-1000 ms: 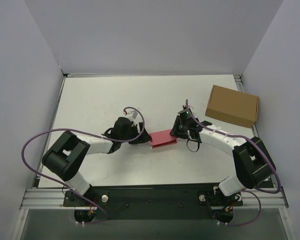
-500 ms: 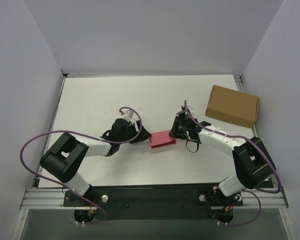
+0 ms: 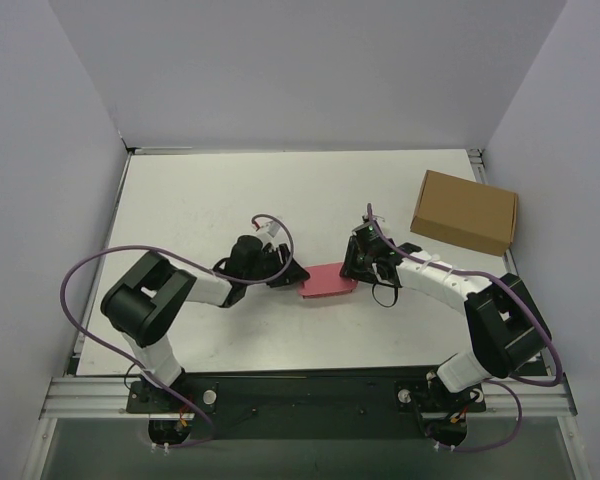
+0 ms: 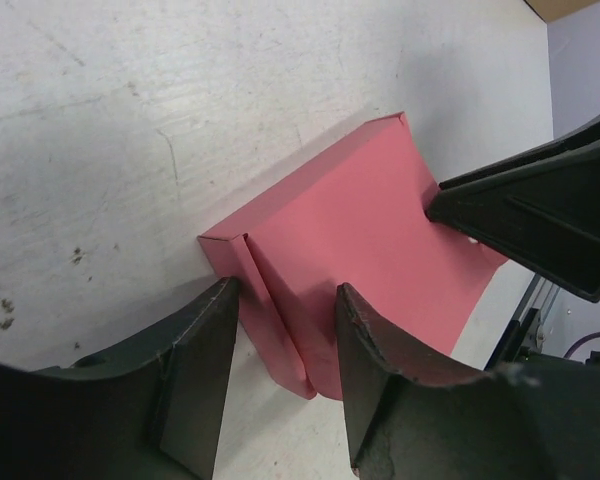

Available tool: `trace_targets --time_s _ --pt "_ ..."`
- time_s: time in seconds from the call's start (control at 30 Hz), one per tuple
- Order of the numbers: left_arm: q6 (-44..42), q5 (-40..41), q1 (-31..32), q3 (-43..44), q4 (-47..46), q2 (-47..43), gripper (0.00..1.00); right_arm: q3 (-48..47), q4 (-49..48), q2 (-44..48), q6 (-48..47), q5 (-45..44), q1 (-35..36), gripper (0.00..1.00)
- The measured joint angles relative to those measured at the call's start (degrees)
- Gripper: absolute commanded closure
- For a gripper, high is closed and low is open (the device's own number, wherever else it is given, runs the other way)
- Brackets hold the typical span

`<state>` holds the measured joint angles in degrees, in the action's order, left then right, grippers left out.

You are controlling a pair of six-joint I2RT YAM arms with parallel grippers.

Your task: Fold the paper box

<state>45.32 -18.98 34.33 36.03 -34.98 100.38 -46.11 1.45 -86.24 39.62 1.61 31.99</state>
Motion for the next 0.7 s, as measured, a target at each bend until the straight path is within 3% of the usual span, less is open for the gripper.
trace_targets --time_s 0.2,0.5,0.7 --pt "-4.59 -0.79 0.26 3.48 1.95 1.84 0.54 -0.07 3.85 0.52 -2.08 -1.51 -0.02 0.53" --pt "-10.16 0.28 1.22 6.05 4.63 1.88 0.61 0.76 5.53 1.84 -4.13 3.21 -2.75 0.54" --pt "-11.54 1.75 2.23 6.45 4.85 1.86 0.62 3.5 3.48 3.02 -2.97 6.45 -3.15 0.64"
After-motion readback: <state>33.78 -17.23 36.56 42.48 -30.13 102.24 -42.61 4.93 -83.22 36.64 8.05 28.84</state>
